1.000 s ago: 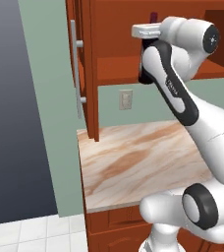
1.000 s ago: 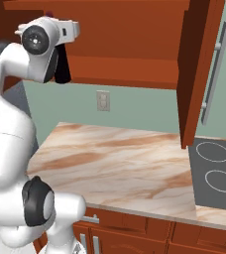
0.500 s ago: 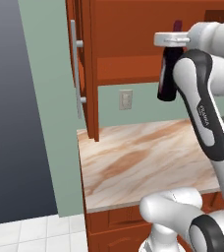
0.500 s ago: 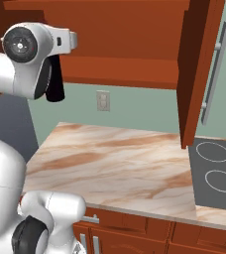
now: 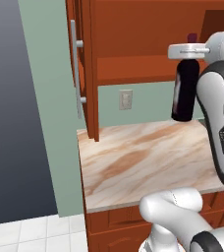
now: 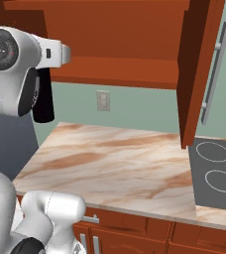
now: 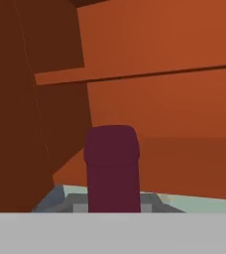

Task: Get the candle and the wine from the cabinet and move them to the dining counter.

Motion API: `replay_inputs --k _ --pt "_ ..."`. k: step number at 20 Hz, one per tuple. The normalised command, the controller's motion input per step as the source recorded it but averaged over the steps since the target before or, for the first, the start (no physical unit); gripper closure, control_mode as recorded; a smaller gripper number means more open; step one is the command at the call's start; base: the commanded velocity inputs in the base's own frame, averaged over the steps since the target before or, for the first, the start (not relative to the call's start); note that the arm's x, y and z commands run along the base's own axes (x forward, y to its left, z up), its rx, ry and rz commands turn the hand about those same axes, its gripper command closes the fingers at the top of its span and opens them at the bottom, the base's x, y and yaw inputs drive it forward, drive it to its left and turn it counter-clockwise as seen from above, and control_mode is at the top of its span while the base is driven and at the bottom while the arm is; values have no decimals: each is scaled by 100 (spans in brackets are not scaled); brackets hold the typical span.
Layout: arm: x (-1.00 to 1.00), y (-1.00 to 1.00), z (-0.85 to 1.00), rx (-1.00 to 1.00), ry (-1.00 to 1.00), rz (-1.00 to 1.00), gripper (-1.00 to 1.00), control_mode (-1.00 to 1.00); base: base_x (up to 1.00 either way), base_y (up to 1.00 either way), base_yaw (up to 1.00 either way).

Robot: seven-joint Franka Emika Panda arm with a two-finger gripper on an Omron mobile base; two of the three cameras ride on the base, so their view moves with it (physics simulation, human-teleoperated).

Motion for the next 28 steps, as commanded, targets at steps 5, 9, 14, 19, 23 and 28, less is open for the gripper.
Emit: replay_inputs --k 5,9,14,19,23,28 --pt "-34 -7 -47 -1 -4 0 100 -100 0 0 0" --pt "-19 -2 -36 -2 -2 0 100 -100 0 0 0" --pt "-37 -10 -20 0 0 0 100 -100 0 0 0" --pt "-23 0 0 0 0 0 100 -100 0 0 0" --pt "-1 0 0 0 0 0 100 -100 0 0 0" --pt "0 0 0 0 0 0 100 100 -13 -1 0"
